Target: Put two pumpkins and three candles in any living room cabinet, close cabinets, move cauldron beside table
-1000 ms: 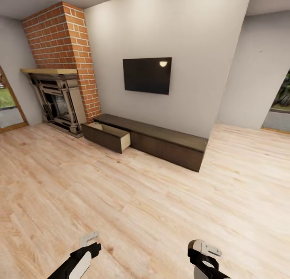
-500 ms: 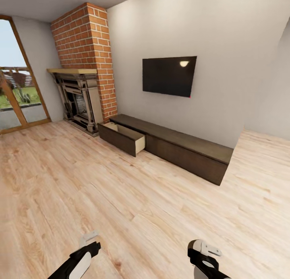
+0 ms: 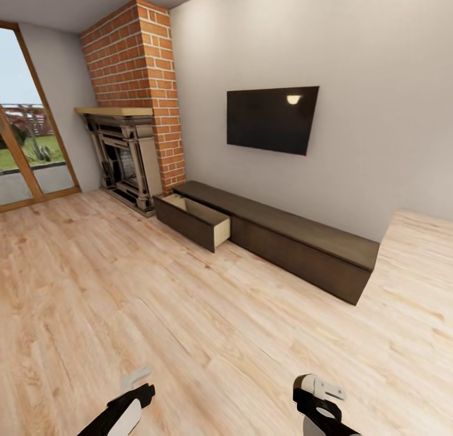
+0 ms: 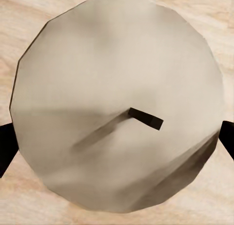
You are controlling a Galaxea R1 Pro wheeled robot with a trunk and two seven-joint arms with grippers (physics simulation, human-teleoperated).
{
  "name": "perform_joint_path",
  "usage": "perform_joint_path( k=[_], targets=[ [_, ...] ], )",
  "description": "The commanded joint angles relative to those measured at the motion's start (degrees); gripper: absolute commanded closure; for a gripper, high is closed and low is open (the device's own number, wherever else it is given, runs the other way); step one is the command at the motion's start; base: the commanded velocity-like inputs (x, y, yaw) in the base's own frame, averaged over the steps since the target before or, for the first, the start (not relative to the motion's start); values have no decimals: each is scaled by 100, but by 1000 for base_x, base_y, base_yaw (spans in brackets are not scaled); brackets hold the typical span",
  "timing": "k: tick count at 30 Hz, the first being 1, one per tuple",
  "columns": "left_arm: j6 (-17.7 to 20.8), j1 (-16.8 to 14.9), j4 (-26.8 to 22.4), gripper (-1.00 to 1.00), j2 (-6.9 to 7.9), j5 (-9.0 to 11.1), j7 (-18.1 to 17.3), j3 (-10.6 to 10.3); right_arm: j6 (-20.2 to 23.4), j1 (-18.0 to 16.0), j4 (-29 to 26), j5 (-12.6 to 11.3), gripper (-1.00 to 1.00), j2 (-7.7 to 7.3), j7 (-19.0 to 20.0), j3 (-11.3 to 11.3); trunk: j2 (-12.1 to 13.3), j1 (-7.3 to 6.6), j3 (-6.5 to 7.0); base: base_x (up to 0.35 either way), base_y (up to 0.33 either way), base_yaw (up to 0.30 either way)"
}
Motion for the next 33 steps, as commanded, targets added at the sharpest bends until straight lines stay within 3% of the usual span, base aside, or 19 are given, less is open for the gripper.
perform_joint_path(
  k=[1, 21, 33],
  targets=[
    [23, -3, -14, -100, 8, 33, 50, -48, -22, -4, 0, -48, 100, 1, -16, 59, -3, 3, -6, 344, -1, 0],
    [23, -3, -14, -100, 10, 33, 47, -47, -33, -4, -4, -50, 100, 3, -36, 59, -3, 3, -5, 344, 11, 4],
    [16, -3, -14, -100, 10, 33, 46, -47, -33, -4, -5, -49, 100, 5, -29, 62, -3, 3, 20, 344, 86, 233]
  ],
)
